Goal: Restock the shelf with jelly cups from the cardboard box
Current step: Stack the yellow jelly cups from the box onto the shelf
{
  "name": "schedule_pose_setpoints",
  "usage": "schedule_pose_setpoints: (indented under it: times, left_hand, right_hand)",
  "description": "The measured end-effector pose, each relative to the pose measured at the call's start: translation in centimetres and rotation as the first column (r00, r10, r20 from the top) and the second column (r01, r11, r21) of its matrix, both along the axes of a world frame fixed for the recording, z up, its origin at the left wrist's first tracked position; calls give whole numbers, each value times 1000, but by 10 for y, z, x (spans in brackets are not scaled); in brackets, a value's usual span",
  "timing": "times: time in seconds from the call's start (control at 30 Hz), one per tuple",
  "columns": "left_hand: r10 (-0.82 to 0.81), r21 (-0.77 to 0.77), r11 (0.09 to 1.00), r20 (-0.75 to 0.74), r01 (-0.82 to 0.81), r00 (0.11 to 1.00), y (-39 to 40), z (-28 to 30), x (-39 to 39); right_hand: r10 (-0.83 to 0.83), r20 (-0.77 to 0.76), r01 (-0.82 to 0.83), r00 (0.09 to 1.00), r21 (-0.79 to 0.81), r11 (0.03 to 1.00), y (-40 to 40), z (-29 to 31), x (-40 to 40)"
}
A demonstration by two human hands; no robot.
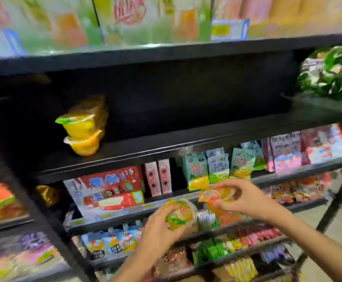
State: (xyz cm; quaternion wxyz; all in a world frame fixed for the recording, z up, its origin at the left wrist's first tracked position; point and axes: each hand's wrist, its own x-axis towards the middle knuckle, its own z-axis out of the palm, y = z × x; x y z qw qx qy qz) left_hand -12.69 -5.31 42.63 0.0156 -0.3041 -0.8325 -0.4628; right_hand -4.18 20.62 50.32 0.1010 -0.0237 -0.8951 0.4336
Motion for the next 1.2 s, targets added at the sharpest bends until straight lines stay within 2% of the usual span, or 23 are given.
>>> schedule_pose_setpoints:
  times: [0.2, 0.43, 0.7, 0.97, 1.2]
  left_hand:
    - [70, 111, 992, -109, -58, 992, -16, 112, -10]
    - [119, 271, 958, -95, -90, 988, -31, 170, -36]
    - [130, 326, 939, -42, -110, 991, -37, 184, -56]
    - [175, 304, 934, 63, -186, 983, -34, 184, -80]
    - [201, 276, 937, 69, -213, 977, -33, 186, -102]
  right_hand:
    - [25, -243, -40, 970, -57, 998, -25, 118, -20]
    - [4, -351, -54, 936, -132, 990, -52, 183, -53]
    - [10, -321, -63, 947, -154, 986, -89, 188, -106]
    - [93, -310, -152, 946, -170, 974, -120, 161, -147]
    - [126, -285, -168, 950, -127, 977, -131, 157, -175]
